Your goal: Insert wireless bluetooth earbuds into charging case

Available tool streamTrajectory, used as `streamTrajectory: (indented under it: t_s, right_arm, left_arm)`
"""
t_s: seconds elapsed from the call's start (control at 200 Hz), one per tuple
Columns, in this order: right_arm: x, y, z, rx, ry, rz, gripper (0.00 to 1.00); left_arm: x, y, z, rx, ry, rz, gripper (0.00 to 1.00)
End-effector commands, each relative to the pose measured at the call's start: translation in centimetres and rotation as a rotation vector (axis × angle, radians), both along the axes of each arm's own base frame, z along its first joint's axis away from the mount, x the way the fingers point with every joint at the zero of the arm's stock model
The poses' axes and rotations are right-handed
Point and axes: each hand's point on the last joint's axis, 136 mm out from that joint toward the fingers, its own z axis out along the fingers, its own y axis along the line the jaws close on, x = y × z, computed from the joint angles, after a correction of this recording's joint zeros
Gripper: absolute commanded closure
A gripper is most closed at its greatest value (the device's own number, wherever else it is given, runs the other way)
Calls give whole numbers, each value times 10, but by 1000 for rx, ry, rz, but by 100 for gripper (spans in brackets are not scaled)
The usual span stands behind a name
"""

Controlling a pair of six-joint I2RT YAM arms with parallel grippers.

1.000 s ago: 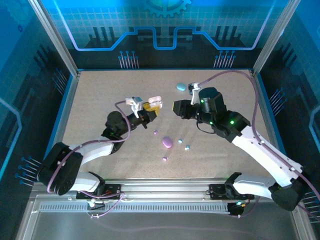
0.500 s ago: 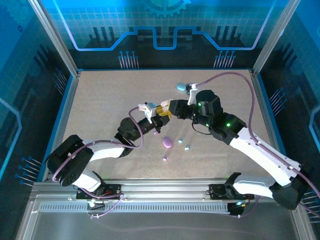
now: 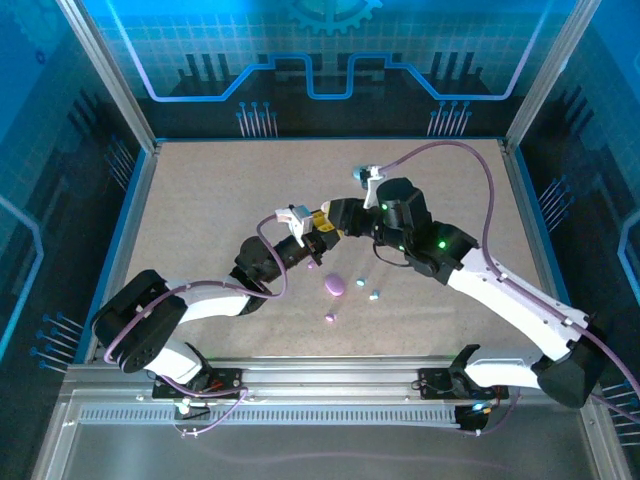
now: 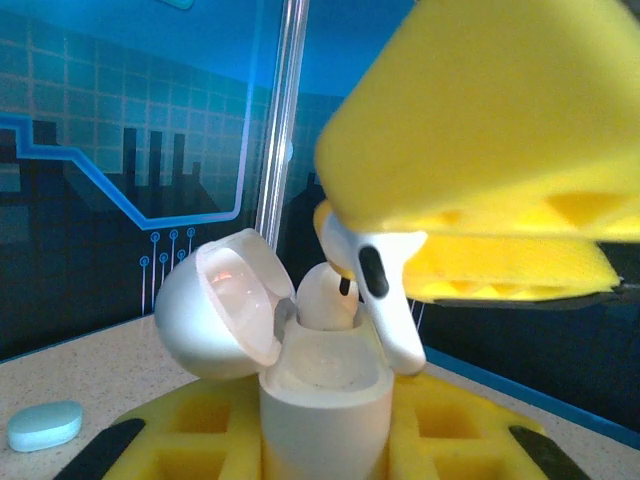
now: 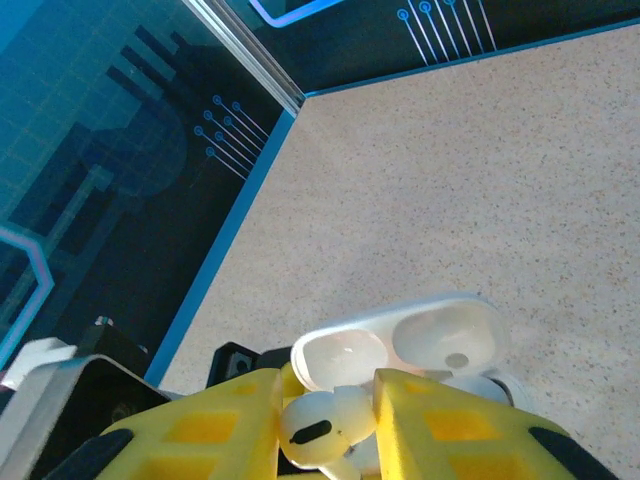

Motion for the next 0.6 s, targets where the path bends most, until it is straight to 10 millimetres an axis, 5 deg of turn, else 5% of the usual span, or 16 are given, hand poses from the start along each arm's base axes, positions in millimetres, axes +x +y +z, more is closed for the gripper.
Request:
streamTrajectory:
  t_s: [0.0, 0.595]
  right_arm:
    - [3, 6, 25, 41, -55, -10, 68]
    - [-1, 13, -1, -62, -24, 7, 68]
  left_arm:
    - [-1, -2, 20, -33, -80, 12, 81]
    - [-1, 6, 31, -78, -94, 46, 81]
